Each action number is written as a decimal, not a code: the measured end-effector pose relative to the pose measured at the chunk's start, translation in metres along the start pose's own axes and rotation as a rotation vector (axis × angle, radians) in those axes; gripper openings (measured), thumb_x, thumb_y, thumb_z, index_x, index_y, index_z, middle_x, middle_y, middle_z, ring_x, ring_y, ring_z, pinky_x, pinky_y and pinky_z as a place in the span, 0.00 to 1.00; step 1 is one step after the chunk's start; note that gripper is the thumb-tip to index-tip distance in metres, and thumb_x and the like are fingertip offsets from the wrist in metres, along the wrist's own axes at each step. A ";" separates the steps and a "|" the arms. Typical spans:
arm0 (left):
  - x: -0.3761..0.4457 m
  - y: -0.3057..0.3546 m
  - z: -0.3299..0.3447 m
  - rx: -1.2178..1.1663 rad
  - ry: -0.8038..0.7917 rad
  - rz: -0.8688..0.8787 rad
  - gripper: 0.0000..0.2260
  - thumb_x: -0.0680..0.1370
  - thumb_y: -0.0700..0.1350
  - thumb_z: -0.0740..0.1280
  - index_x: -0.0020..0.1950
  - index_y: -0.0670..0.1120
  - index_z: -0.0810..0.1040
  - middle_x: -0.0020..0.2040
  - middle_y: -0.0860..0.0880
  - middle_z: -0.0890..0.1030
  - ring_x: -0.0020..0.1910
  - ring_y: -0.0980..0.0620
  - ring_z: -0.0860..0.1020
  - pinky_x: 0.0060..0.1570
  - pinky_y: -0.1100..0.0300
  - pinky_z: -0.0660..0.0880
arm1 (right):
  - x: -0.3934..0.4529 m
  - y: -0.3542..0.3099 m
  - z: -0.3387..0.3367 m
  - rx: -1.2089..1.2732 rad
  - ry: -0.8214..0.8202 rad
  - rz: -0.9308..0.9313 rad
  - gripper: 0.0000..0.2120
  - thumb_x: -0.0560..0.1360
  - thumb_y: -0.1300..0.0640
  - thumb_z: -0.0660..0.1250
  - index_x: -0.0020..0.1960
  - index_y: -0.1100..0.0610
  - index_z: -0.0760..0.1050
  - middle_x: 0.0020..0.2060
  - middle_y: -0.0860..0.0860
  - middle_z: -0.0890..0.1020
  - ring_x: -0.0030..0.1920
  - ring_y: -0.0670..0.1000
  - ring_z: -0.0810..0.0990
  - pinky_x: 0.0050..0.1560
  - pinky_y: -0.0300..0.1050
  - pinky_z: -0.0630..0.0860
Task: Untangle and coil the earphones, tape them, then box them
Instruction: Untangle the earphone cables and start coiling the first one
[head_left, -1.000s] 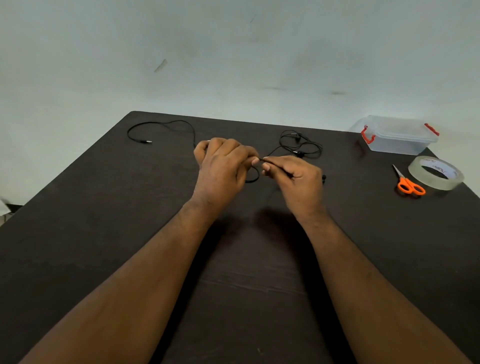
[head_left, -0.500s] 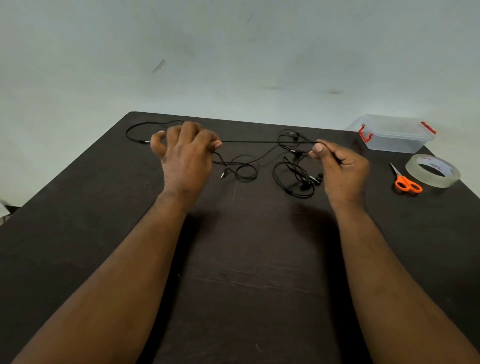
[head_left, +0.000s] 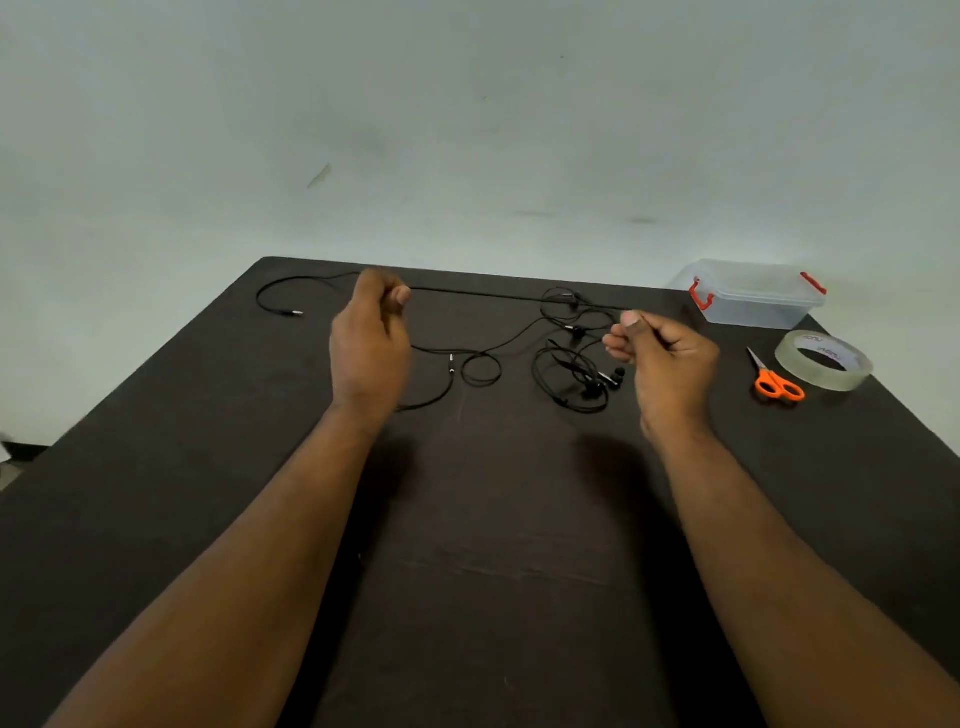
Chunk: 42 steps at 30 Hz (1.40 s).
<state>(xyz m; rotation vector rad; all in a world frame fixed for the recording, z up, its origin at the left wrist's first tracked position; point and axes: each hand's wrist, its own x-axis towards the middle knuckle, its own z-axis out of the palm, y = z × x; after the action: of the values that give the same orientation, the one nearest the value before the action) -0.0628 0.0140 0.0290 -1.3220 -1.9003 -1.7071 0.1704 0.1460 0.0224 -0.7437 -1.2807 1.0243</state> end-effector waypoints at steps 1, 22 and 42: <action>0.001 0.003 -0.004 -0.016 -0.035 -0.015 0.04 0.80 0.40 0.60 0.48 0.44 0.74 0.37 0.59 0.75 0.34 0.58 0.74 0.38 0.58 0.73 | 0.003 -0.005 -0.006 -0.046 -0.023 -0.003 0.04 0.76 0.64 0.69 0.47 0.60 0.82 0.34 0.52 0.84 0.36 0.51 0.84 0.42 0.44 0.82; 0.022 0.077 -0.049 0.128 -0.454 0.066 0.07 0.81 0.42 0.63 0.51 0.43 0.80 0.33 0.58 0.75 0.32 0.56 0.73 0.36 0.59 0.70 | -0.052 -0.108 0.035 -0.426 -0.478 0.208 0.34 0.76 0.57 0.70 0.77 0.45 0.59 0.74 0.47 0.65 0.27 0.48 0.79 0.31 0.41 0.77; 0.047 0.077 -0.080 0.137 -0.673 0.058 0.07 0.80 0.46 0.66 0.43 0.52 0.81 0.34 0.50 0.81 0.30 0.60 0.74 0.33 0.68 0.69 | 0.013 -0.126 0.001 -0.856 -0.451 -0.353 0.07 0.74 0.60 0.71 0.51 0.59 0.84 0.47 0.53 0.86 0.49 0.49 0.83 0.56 0.42 0.76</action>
<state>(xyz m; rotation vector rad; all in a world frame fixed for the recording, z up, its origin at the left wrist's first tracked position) -0.0599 -0.0451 0.1339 -2.0452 -2.2202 -1.1496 0.1936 0.1088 0.1409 -0.8900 -2.2031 0.3210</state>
